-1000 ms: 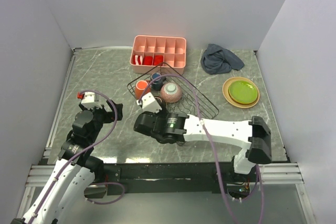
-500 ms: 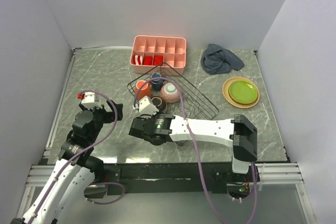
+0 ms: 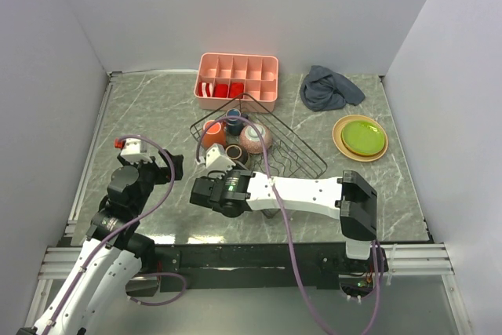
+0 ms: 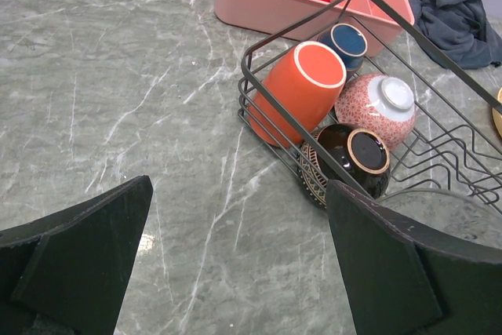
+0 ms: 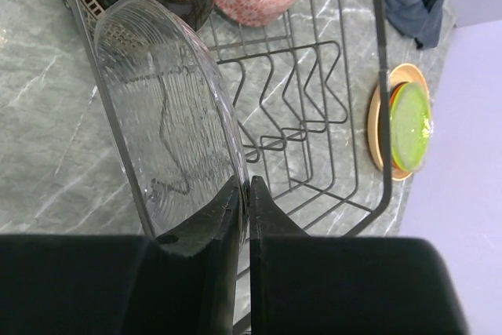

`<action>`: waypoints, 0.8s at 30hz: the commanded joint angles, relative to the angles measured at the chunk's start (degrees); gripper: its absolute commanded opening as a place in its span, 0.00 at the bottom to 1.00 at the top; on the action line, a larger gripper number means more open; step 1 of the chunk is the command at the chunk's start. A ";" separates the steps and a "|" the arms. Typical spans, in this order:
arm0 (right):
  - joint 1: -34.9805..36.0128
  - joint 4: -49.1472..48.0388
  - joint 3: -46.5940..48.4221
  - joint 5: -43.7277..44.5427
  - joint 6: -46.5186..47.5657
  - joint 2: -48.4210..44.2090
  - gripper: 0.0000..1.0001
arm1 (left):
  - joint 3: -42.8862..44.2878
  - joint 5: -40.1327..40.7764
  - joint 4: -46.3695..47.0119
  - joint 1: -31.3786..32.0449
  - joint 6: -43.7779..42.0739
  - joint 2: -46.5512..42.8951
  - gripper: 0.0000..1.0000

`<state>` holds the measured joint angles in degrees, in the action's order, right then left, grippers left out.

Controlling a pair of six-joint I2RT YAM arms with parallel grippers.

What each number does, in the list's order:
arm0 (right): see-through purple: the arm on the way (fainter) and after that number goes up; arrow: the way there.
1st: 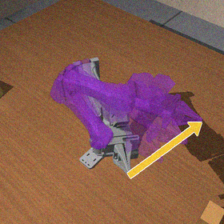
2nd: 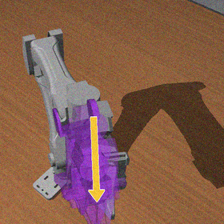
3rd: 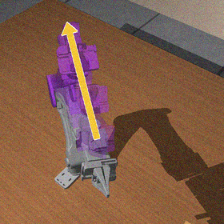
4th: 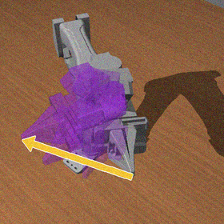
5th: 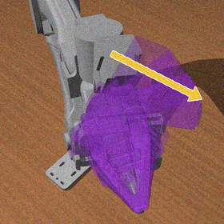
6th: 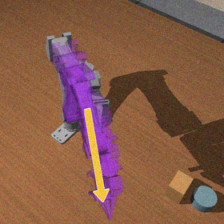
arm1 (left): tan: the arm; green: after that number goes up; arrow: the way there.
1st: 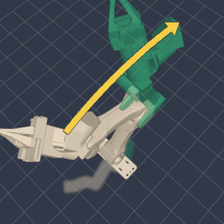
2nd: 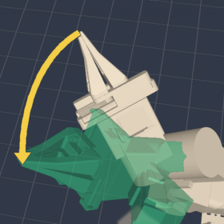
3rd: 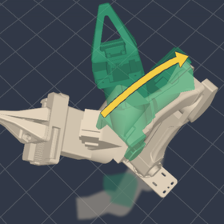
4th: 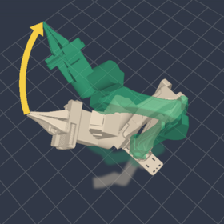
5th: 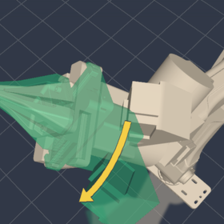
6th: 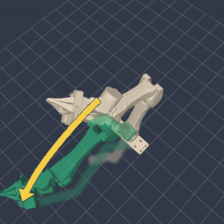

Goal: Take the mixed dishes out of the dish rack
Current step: Pick up the plate from the dish rack.

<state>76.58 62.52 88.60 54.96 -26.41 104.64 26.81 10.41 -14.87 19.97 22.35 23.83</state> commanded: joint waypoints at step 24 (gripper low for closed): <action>-8.18 -2.57 -1.05 -0.80 3.56 -23.07 0.00 | 2.11 0.22 1.07 0.25 0.24 0.51 1.00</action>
<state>72.88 64.27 90.52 55.57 -22.61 87.29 26.81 10.41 -14.87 19.97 22.33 23.90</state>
